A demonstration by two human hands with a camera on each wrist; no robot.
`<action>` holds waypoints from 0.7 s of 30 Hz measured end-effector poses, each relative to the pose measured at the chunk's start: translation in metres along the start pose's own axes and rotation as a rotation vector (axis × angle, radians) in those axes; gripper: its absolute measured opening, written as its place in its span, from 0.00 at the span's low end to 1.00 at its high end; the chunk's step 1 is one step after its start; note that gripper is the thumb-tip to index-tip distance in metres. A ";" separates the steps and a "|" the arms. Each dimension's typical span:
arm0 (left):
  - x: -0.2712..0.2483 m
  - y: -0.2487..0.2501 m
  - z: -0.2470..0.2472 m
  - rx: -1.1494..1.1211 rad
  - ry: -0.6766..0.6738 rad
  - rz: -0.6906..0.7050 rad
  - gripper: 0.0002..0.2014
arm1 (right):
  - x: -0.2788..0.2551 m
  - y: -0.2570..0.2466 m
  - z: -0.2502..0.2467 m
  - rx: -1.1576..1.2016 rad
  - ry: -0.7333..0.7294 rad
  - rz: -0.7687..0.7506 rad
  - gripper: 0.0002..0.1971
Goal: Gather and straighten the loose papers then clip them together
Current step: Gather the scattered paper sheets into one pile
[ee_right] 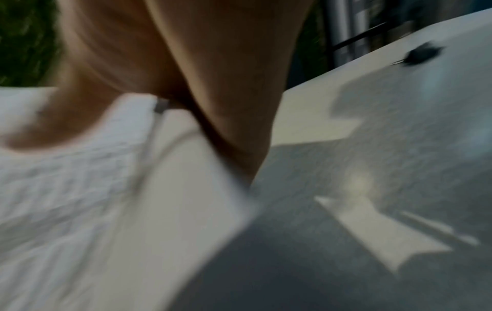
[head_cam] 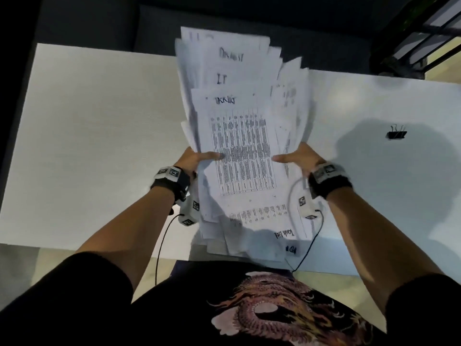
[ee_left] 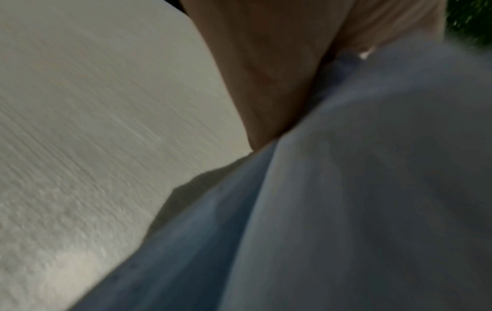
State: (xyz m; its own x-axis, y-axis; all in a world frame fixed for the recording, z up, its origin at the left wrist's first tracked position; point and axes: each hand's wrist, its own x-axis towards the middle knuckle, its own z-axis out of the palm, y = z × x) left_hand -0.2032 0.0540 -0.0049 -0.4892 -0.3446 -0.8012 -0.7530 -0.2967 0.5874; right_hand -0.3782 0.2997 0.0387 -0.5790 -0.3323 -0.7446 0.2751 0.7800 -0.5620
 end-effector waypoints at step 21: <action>-0.116 0.113 0.018 -0.235 0.284 0.890 0.33 | -0.109 -0.075 -0.047 0.270 0.745 -0.747 0.32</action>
State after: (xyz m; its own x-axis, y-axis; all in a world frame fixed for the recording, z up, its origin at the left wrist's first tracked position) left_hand -0.2394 0.0767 0.1528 -0.6905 -0.7233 -0.0114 -0.0345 0.0172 0.9993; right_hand -0.3718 0.3028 0.1791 -0.9650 -0.1980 0.1717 -0.2323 0.3423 -0.9104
